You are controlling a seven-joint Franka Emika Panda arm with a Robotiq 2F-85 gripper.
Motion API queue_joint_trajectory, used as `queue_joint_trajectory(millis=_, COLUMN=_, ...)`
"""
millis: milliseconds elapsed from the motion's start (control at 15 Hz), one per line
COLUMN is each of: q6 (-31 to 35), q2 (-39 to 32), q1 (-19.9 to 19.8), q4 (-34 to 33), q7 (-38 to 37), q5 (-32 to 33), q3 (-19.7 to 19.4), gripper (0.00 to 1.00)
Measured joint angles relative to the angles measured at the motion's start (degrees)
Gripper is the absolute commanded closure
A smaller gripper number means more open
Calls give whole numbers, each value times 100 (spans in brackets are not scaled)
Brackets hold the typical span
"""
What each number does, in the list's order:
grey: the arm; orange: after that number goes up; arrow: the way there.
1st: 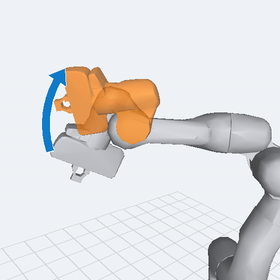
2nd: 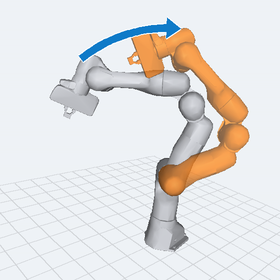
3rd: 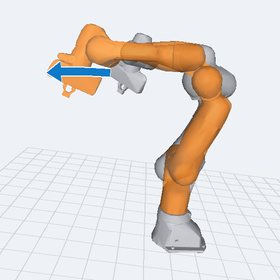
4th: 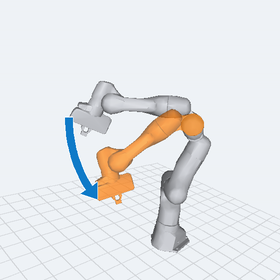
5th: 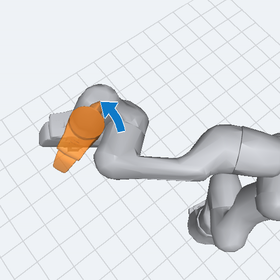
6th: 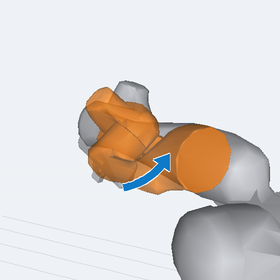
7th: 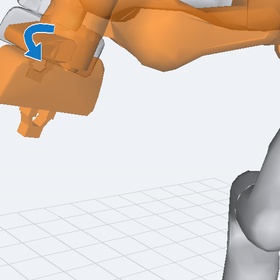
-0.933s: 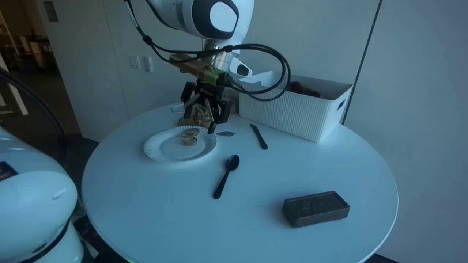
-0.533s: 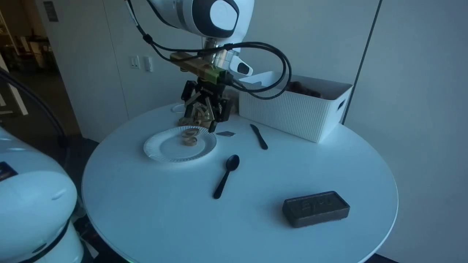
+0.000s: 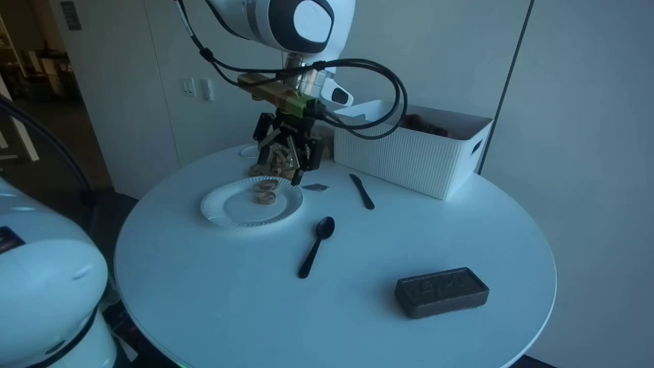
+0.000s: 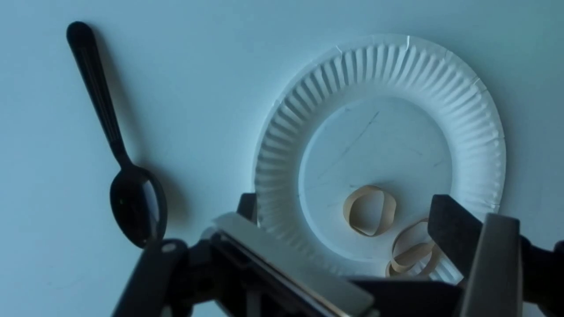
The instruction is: Remove the rubber bangs from the plate and put them in the plastic
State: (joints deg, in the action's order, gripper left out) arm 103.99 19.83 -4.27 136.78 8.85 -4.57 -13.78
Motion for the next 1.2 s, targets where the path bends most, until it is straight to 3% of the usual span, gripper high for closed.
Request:
queue_joint_trajectory(millis=267, q6=45, q2=-126, q1=27, q4=143, q7=186, q5=1, q3=193, gripper=0)
queue_joint_trajectory(millis=800, q6=572, q2=-249, q1=481, q4=341, q7=628, q5=518, q3=1079, gripper=0)
queue_joint_trajectory(millis=1200, q6=1888, q2=-91, q1=878, q4=430, q7=976, q5=484, q3=1302, gripper=0)
